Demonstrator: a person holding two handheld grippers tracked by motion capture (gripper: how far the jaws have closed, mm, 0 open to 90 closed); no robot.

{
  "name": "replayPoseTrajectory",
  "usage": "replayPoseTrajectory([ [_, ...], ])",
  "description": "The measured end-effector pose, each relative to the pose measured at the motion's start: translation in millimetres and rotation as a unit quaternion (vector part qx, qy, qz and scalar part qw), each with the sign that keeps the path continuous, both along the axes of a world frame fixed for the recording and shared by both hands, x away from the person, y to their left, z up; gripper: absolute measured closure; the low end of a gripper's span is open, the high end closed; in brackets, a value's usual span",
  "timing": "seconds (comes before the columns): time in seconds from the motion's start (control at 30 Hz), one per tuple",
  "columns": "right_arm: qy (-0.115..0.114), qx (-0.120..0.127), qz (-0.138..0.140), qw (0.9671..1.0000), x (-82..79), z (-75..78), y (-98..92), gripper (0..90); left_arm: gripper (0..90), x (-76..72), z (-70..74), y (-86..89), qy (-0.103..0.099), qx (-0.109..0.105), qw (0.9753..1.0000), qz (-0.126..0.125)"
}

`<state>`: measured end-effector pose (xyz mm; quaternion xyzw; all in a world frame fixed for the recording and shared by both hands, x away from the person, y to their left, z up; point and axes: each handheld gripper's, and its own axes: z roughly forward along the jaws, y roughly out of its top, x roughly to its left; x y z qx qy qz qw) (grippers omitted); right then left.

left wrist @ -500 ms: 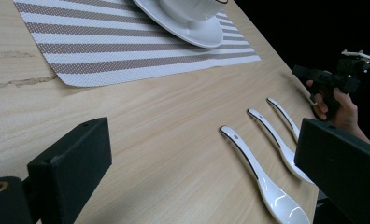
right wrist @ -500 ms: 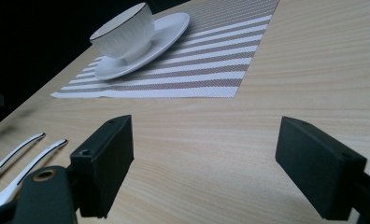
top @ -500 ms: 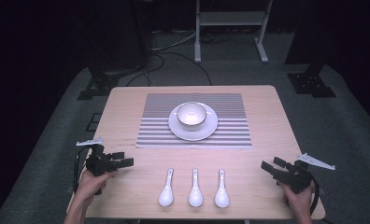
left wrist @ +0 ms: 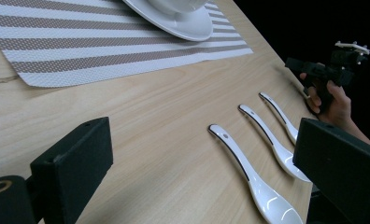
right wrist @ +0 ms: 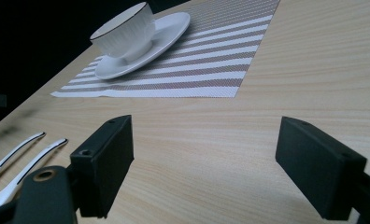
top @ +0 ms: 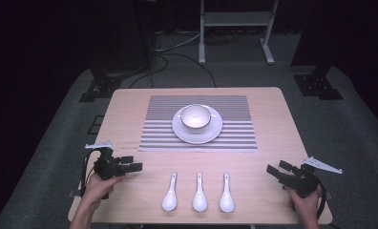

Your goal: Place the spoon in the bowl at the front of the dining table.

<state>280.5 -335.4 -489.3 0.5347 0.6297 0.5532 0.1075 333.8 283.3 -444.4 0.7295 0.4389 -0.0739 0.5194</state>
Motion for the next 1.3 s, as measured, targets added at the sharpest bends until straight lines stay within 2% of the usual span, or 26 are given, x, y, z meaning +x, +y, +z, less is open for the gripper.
replayPoseTrajectory([
  [0.3,-0.002,-0.001,0.000,1.0000,-0.3,0.1,0.1,18.3,3.6,1.3,-1.6,-17.2,0.006,0.002,0.9998,-0.019],
  [0.73,-0.002,-0.001,0.003,1.0000,-0.2,0.1,0.2,18.3,4.0,1.0,-7.3,-40.3,0.024,-0.004,0.9986,-0.046],
  [1.0,-0.004,-0.002,0.005,1.0000,-0.4,0.2,0.4,18.3,4.5,-1.1,-7.9,-53.4,0.027,-0.005,0.9979,-0.058],
  [1.3,-0.004,-0.003,0.007,1.0000,-0.4,0.3,0.6,18.3,4.8,-3.3,-15.0,-67.5,0.047,-0.005,0.9965,-0.069],
])
